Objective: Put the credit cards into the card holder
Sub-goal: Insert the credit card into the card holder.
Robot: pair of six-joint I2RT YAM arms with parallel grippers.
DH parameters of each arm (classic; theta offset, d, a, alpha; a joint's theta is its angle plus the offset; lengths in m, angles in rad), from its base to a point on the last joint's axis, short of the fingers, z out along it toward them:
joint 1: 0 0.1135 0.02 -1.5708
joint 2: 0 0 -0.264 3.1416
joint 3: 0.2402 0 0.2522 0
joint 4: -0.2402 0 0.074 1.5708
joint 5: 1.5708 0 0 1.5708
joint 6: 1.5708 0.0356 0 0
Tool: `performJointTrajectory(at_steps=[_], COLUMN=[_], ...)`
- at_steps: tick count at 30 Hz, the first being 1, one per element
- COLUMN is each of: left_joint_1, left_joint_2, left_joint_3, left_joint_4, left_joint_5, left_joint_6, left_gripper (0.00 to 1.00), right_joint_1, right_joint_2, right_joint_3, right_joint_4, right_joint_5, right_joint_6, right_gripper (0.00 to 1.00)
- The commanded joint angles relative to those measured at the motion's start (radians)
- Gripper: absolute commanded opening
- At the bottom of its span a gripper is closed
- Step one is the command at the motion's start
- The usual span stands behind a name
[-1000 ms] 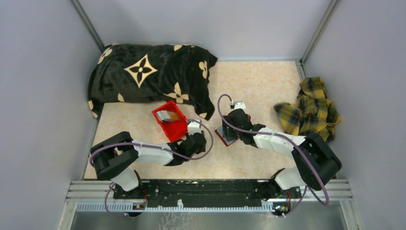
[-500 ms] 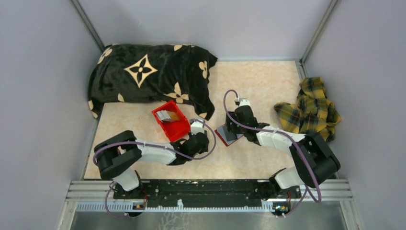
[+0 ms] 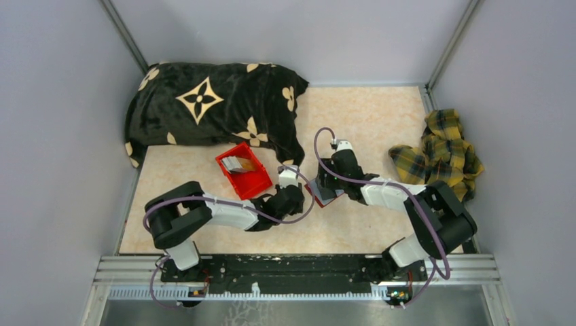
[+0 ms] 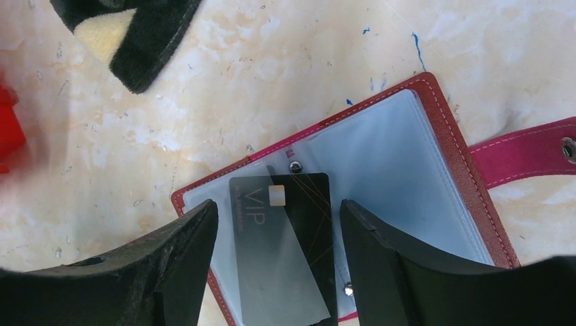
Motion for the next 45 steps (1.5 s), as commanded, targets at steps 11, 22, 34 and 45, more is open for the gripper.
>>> performJointTrajectory(at_steps=[11,22,34,45], left_joint_1=[-0.028,-0.028,-0.028,-0.028], left_joint_2=[0.165,0.180,0.177,0.170], left_joint_3=[0.061,0.039,0.034,0.027], left_joint_4=[0.054,0.061,0.061,0.055], left_joint_5=[0.090,0.083,0.065,0.054], left_joint_6=[-0.037,-0.062,-0.065,-0.065], left_gripper=[0.35,0.34,0.35,0.35], right_joint_1=[-0.006,-0.006,-0.006,-0.006], right_joint_2=[0.036,0.044,0.045,0.045], right_joint_3=[0.019,-0.001,-0.004,-0.008], right_joint_4=[0.065,0.124,0.149,0.176], right_joint_5=[-0.067,-0.126,-0.179,-0.233], right_joint_6=[0.002,-0.005,-0.008,0.022], right_gripper=[0.61,0.58,0.55,0.53])
